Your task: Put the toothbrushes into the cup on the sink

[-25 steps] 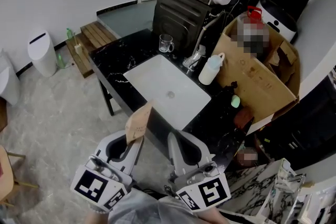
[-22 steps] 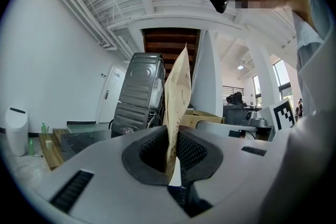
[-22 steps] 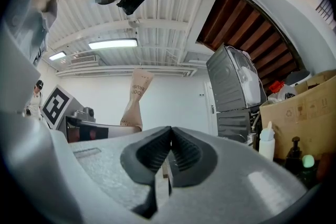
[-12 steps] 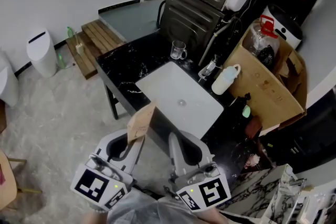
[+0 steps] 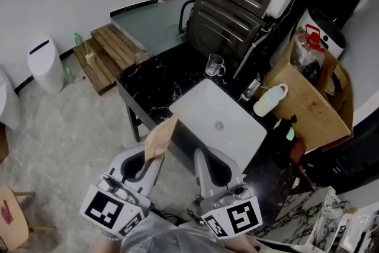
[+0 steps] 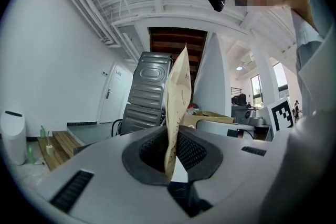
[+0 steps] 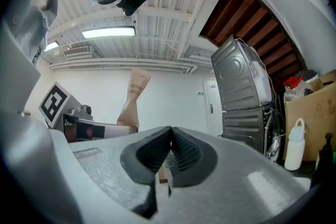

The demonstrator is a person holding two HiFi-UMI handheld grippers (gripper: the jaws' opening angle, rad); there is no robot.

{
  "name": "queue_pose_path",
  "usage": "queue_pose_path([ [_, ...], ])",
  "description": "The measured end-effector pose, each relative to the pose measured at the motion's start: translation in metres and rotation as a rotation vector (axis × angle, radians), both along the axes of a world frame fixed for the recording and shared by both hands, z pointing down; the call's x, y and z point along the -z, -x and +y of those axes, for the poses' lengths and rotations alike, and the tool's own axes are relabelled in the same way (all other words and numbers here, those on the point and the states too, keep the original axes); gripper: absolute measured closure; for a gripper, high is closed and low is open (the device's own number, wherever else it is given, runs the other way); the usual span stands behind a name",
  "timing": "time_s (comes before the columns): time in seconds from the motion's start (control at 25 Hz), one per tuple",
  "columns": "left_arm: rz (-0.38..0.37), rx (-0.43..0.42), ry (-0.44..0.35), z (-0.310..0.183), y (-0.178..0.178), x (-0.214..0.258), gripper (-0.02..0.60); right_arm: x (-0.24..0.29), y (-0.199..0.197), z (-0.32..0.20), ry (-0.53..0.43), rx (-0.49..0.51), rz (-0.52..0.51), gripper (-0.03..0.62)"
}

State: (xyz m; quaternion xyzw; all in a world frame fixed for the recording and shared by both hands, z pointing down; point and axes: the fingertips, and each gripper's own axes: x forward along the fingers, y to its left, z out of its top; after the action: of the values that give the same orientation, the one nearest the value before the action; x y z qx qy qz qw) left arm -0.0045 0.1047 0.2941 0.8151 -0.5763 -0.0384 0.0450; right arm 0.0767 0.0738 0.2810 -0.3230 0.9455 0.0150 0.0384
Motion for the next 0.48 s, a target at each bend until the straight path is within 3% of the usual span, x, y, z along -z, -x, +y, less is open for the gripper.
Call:
queue_pose_path([
  [0.48,-0.003,-0.044,-0.011,-0.02,0.071,-0.008,0.549,-0.003,0.057,-0.024,-0.031,-0.096,0.01,0.595],
])
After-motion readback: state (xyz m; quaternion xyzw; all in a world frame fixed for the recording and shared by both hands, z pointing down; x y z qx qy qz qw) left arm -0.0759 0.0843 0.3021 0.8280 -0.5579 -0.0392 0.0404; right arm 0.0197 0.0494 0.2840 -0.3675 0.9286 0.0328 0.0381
